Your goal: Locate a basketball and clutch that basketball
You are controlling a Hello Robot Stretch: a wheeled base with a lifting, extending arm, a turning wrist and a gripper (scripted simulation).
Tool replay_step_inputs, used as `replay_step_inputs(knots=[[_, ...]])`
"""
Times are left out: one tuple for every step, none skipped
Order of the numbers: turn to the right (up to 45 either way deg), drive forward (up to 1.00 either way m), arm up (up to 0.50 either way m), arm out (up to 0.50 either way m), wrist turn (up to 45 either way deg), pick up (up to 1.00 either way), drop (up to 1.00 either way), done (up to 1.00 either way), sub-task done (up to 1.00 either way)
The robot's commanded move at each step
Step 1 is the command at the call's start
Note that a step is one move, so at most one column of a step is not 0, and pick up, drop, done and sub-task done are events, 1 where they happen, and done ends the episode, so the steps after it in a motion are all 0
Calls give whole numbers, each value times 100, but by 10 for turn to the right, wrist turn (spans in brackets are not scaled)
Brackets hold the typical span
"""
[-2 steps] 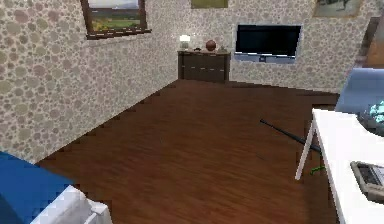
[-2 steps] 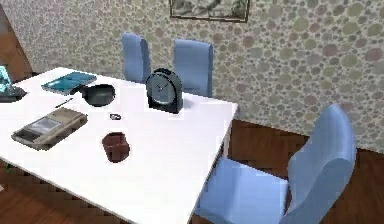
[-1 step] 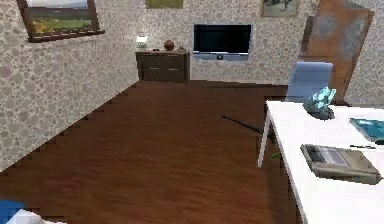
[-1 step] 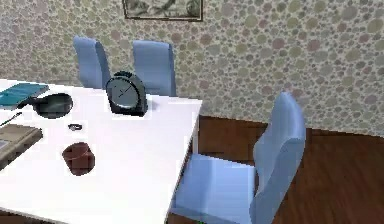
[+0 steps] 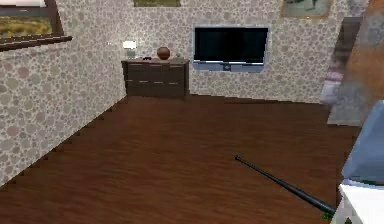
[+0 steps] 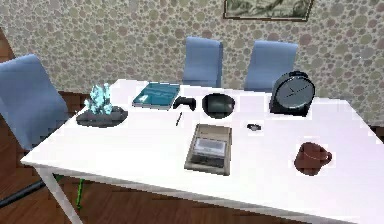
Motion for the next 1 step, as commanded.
replay_step_inputs(knots=[[0, 100, 0, 0, 0, 0, 0, 0, 0]])
